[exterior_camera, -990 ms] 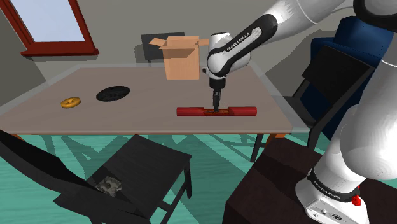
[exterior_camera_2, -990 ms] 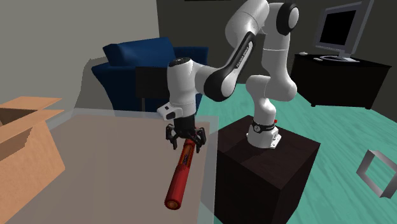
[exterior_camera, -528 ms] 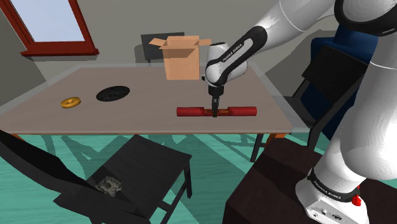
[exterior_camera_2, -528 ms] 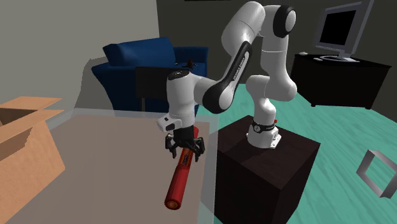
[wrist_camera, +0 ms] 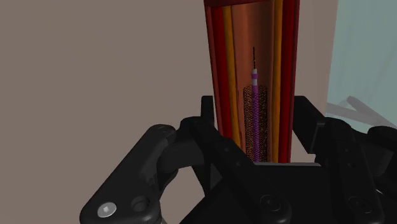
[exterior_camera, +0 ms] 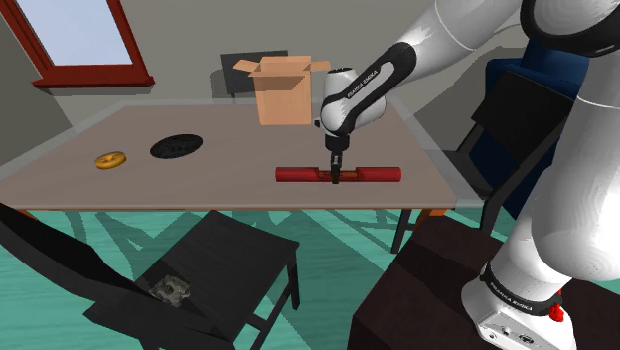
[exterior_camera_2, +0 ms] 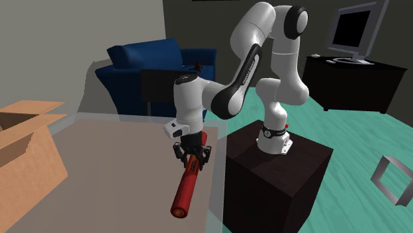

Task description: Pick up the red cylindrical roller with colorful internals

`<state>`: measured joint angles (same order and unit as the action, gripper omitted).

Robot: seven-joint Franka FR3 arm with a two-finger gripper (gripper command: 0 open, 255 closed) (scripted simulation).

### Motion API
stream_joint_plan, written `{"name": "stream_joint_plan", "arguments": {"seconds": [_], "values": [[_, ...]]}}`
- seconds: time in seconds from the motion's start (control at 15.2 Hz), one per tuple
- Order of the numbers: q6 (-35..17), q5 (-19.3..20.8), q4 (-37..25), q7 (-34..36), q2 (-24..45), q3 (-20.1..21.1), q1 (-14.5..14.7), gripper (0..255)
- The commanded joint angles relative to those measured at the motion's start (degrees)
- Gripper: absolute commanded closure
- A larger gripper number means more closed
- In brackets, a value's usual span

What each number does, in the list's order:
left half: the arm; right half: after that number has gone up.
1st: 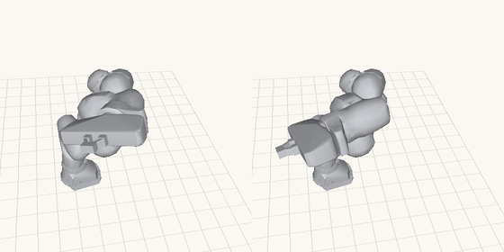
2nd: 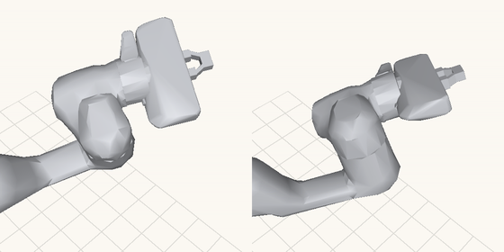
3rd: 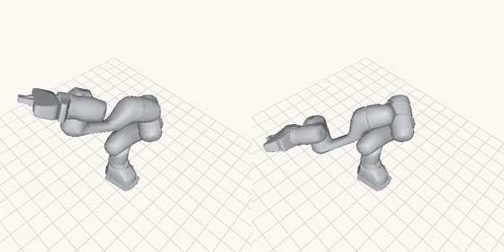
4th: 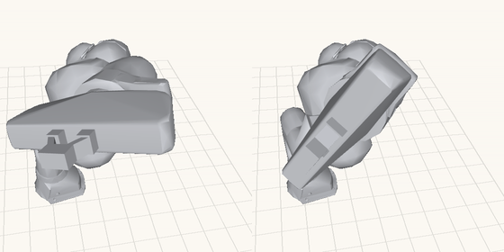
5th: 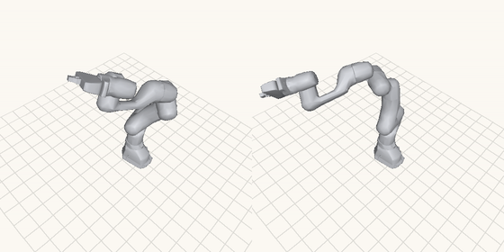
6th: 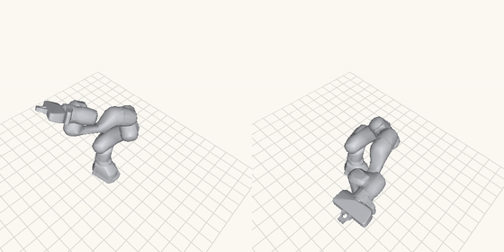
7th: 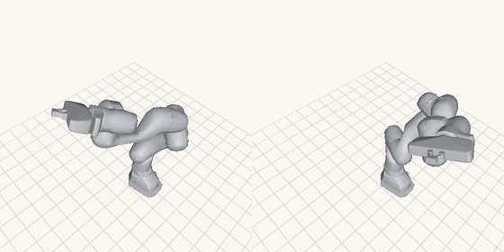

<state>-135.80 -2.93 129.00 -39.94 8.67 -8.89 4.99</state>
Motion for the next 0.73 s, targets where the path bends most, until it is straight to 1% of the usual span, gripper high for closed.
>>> {"name": "stream_joint_plan", "arguments": {"seconds": [0.0,0.13,0.66], "values": [[0.0,0.0,0.0,0.0,0.1,0.0,0.0,255],[-0.1,-0.1,0.0,-0.1,0.1,0.0,-0.1,255],[5.7,1.0,-1.8,0.7,-4.0,-0.2,0.1,255]]}}
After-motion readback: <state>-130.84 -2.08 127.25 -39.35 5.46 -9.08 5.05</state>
